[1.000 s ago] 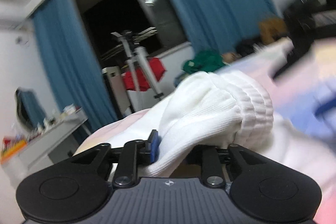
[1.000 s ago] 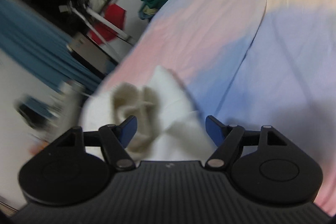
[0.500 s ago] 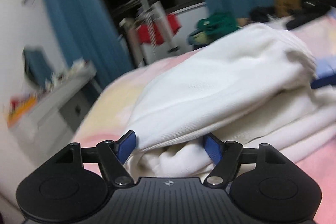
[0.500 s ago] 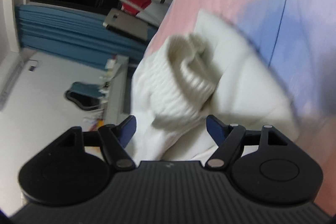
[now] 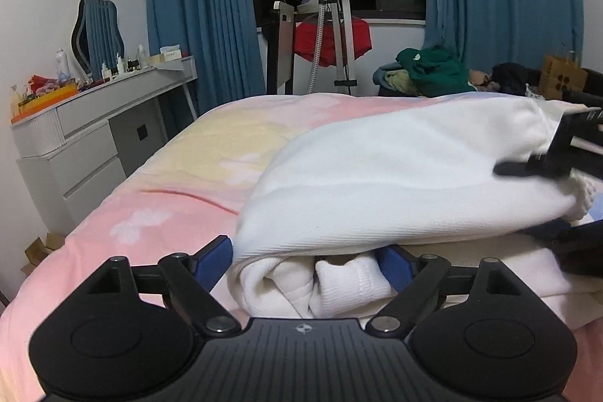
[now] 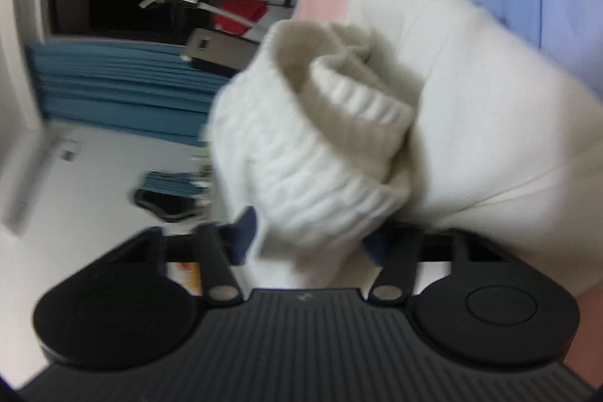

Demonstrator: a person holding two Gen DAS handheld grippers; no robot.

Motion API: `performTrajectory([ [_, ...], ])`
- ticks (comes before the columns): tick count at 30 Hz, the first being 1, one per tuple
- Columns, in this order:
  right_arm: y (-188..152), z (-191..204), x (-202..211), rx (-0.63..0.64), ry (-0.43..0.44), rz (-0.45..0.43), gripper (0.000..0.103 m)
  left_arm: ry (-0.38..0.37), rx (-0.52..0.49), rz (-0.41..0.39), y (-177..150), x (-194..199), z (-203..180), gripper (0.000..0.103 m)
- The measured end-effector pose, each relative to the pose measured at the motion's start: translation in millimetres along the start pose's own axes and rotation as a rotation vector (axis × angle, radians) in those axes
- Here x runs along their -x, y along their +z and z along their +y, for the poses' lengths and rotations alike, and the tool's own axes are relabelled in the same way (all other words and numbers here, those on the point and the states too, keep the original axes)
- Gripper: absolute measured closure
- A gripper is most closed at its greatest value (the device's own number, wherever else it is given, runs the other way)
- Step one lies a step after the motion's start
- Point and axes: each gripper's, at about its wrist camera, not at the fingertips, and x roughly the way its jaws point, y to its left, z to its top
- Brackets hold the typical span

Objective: Fold clothes

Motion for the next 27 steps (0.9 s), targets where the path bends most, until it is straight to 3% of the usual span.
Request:
performTrajectory([
  [4,-4,23,9,0.182,-0.048,-0.089,0.08,-0.003,0.048,0.005,2,-5,-3,0.016],
  [9,-2,65,43,0.383,0.012,-0.233,0.081,-0.069,0.181,0.052,1,-9,17,0.016],
  [13,3,68,72,0.489,-0.102,-0.301,0.081,-0.119,0.274,0.091,-3,-11,31,0.016],
  [15,6,59,78,0.507,-0.233,-0.297,0.081,-0.151,0.32,0.12,-5,-13,39,0.016],
  [18,12,25,72,0.385,-0.358,-0.208,0.08,-0.168,0.343,0.148,-9,-15,46,0.016],
  [21,15,3,71,0.274,-0.352,-0.167,0.079,-0.186,0.372,0.177,-11,-18,56,0.015],
  [24,14,6,75,0.284,-0.336,-0.16,0.075,-0.188,0.389,0.185,-12,-20,64,0.015],
  [27,10,7,77,0.316,-0.356,-0.152,0.061,-0.192,0.407,0.196,-13,-22,71,0.015],
])
